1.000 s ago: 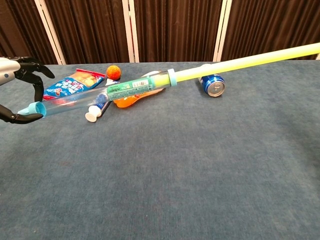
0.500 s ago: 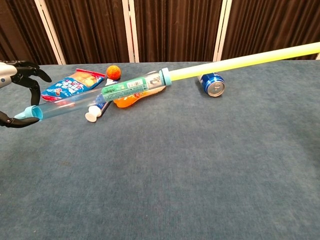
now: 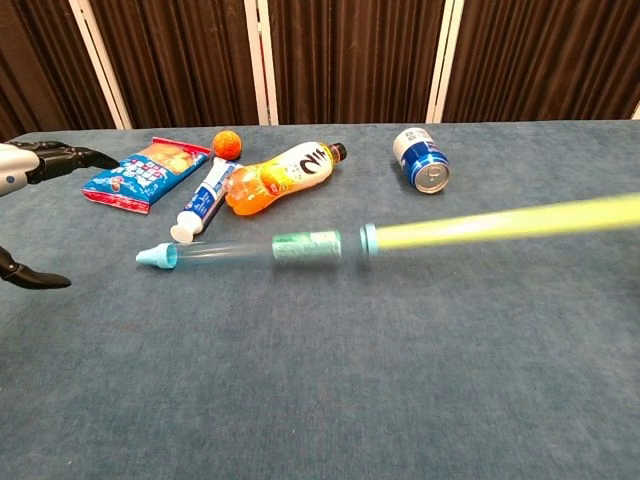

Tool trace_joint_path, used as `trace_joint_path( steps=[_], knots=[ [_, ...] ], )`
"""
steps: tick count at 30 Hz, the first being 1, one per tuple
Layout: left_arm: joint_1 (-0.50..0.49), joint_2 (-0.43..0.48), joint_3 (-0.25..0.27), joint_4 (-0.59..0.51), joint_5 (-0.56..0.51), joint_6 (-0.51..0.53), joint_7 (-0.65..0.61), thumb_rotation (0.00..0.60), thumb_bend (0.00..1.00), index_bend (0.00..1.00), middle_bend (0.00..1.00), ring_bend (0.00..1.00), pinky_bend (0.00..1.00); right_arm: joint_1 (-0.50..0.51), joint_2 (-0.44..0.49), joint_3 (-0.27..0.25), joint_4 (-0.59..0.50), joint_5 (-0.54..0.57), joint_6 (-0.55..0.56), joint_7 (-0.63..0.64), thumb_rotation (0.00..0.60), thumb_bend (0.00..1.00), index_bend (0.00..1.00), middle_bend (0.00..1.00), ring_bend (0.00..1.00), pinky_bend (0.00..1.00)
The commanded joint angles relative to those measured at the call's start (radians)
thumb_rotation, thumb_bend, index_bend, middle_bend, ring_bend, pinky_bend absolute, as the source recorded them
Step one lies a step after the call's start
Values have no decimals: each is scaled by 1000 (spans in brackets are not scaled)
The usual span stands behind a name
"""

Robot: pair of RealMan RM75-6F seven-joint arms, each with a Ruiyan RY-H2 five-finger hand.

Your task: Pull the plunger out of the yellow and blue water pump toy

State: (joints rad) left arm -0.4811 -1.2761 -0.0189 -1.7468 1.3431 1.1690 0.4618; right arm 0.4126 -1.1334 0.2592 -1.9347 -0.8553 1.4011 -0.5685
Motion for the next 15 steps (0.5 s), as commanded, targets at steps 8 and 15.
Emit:
trace_joint_path(
  steps=[8, 15],
  knots=[
    [41, 18, 28, -16, 41, 41, -28, 600, 57, 0, 2, 0, 84, -22, 1, -45, 10, -14, 11, -9, 600, 203, 79, 0, 0, 0],
    [127, 29, 38, 26, 60, 164, -75, 600, 40, 0, 0, 0, 62, -100, 0, -140, 69, -272, 33, 180, 600, 166, 78, 0, 0, 0]
  ],
)
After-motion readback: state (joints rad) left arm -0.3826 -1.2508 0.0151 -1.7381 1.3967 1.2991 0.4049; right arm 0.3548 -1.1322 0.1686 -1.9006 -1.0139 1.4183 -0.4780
